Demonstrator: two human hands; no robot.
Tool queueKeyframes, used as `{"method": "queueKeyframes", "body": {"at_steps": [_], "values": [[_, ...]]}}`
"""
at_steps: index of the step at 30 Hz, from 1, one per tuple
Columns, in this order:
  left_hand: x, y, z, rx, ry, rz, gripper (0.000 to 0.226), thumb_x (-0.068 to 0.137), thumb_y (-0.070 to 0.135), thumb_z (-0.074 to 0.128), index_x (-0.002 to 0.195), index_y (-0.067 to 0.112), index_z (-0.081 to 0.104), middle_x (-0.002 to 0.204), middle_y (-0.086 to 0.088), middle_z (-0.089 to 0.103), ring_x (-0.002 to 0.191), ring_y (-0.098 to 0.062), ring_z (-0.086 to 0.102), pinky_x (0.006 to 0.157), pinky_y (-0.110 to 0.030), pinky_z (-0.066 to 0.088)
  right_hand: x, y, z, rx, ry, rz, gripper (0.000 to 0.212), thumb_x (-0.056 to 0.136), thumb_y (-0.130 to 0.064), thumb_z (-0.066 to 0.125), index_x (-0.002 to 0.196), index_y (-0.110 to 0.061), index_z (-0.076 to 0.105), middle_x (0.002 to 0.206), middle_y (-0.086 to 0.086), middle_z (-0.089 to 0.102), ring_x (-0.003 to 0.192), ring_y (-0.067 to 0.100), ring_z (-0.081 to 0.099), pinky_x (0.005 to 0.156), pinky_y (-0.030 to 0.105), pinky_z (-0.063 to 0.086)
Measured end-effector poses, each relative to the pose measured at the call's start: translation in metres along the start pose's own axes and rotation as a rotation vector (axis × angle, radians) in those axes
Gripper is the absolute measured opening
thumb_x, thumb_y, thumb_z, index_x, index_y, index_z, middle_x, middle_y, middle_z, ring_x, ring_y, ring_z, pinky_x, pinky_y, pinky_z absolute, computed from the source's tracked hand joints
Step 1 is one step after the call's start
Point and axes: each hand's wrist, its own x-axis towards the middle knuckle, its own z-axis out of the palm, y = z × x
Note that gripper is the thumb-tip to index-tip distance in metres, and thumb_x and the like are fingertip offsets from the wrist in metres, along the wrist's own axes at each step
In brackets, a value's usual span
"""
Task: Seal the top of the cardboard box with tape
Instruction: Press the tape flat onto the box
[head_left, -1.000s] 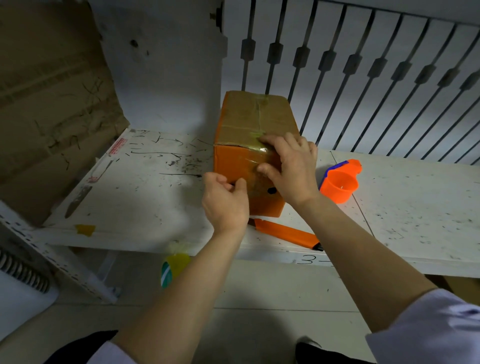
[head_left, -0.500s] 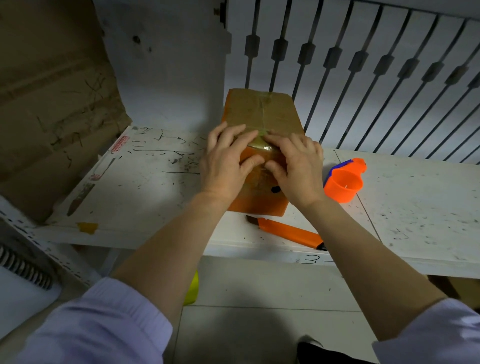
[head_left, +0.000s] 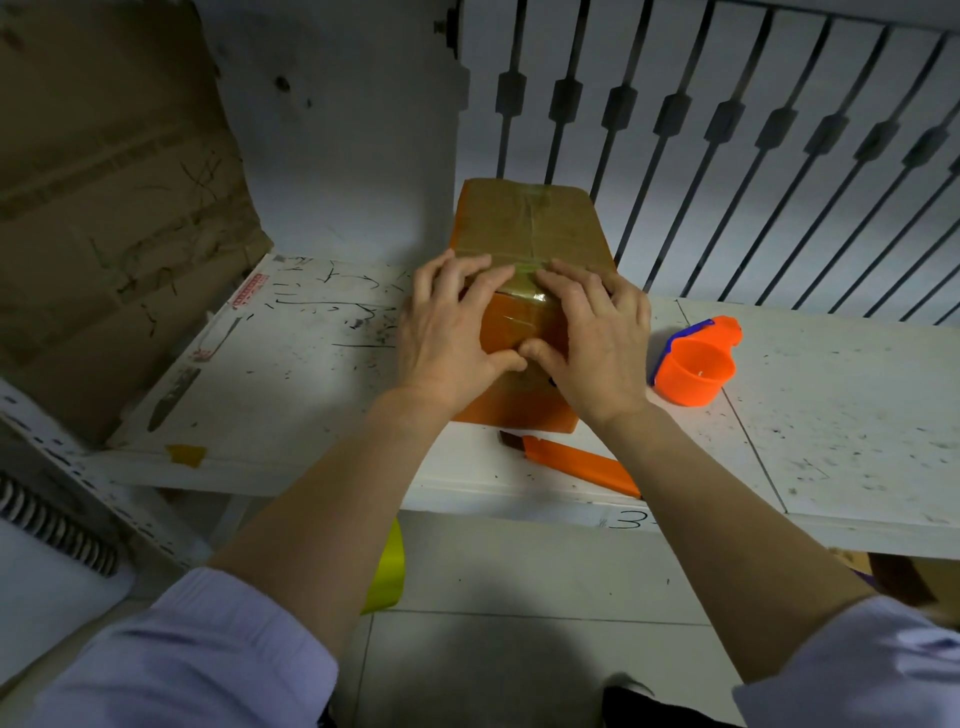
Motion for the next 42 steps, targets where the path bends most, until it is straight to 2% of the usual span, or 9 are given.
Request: {"method": "queueKeyframes", "body": {"at_steps": [8,12,14,19,23,29,36,39,42], "values": [[0.0,-0.002,0.001,-0.011,-0.012,0.017,0.089,0.061,0.053,0.075,0.138,0.03,0.037,0.145,0.002,0.037,0.138,-0.024,0.022,0.108,-0.046,0.035,-0.003,0.011,0.0,-0.131,-0.095,-0.103,0.087,0.065,-0.049,0.074,0.138,-0.023,0.035,0.144,0.007,0.043,0.129,0.034,0.038,0.107,0.048,0.027],[0.009,0.008,-0.002,-0.174,0.137,-0.053,0.052,0.075,0.057,0.059,0.116,0.026,0.061,0.122,-0.002,0.054,0.118,-0.027,0.039,0.088,-0.038,0.046,0.003,0.003,-0.003,0.082,0.017,0.031,0.044,0.089,-0.046,0.041,0.126,-0.025,0.054,0.133,0.002,0.055,0.121,0.031,0.044,0.101,0.043,0.03],[0.009,0.01,0.003,-0.167,0.192,-0.069,0.043,0.078,0.051,0.061,0.111,0.023,0.063,0.118,-0.004,0.055,0.115,-0.028,0.041,0.081,-0.036,0.047,0.006,-0.002,-0.002,0.134,0.05,0.086,0.035,0.09,-0.037,0.045,0.12,-0.026,0.059,0.129,0.001,0.058,0.117,0.031,0.046,0.1,0.043,0.03],[0.001,-0.002,0.009,-0.074,0.137,0.032,0.067,0.07,0.047,0.071,0.129,0.025,0.049,0.136,-0.004,0.048,0.131,-0.03,0.034,0.102,-0.045,0.04,-0.001,0.007,0.002,0.026,0.036,-0.04,0.054,0.078,-0.028,0.066,0.129,-0.024,0.049,0.135,0.004,0.054,0.122,0.033,0.045,0.102,0.046,0.032],[-0.004,-0.002,0.004,0.081,-0.009,0.041,0.093,0.061,0.051,0.075,0.14,0.03,0.029,0.148,0.0,0.031,0.141,-0.026,0.017,0.109,-0.052,0.033,-0.004,0.011,-0.001,-0.08,-0.064,-0.083,0.08,0.066,-0.043,0.075,0.135,-0.024,0.039,0.141,0.005,0.047,0.128,0.033,0.038,0.106,0.048,0.029],[0.005,0.007,-0.006,-0.066,0.057,-0.045,0.065,0.069,0.047,0.071,0.128,0.027,0.05,0.133,0.001,0.044,0.127,-0.023,0.032,0.09,-0.038,0.047,0.006,-0.013,0.002,0.125,0.028,0.203,0.043,0.082,-0.047,0.056,0.119,-0.025,0.056,0.129,0.004,0.053,0.122,0.032,0.038,0.098,0.047,0.033],[0.0,0.01,-0.003,-0.013,-0.006,-0.039,0.086,0.068,0.041,0.075,0.14,0.027,0.031,0.149,0.001,0.028,0.141,-0.022,0.016,0.105,-0.043,0.038,-0.002,0.013,-0.004,-0.079,-0.097,-0.043,0.087,0.063,-0.045,0.077,0.138,-0.029,0.035,0.146,0.005,0.04,0.134,0.033,0.031,0.106,0.051,0.029],[0.005,0.014,-0.005,-0.056,-0.054,-0.16,0.091,0.067,0.043,0.076,0.142,0.03,0.026,0.155,-0.004,0.012,0.139,-0.027,0.025,0.105,-0.042,0.038,0.0,0.012,-0.002,-0.091,-0.098,0.034,0.079,0.07,-0.055,0.066,0.139,-0.04,0.03,0.151,0.007,0.032,0.142,0.036,0.017,0.11,0.06,0.02],[0.016,0.014,-0.001,-0.104,-0.075,-0.215,0.091,0.065,0.045,0.077,0.14,0.035,0.027,0.157,-0.001,0.008,0.13,-0.03,0.042,0.098,-0.042,0.044,0.01,0.016,0.0,-0.001,-0.097,0.076,0.068,0.077,-0.044,0.066,0.137,-0.038,0.035,0.147,0.007,0.036,0.139,0.036,0.018,0.104,0.058,0.036]]}}
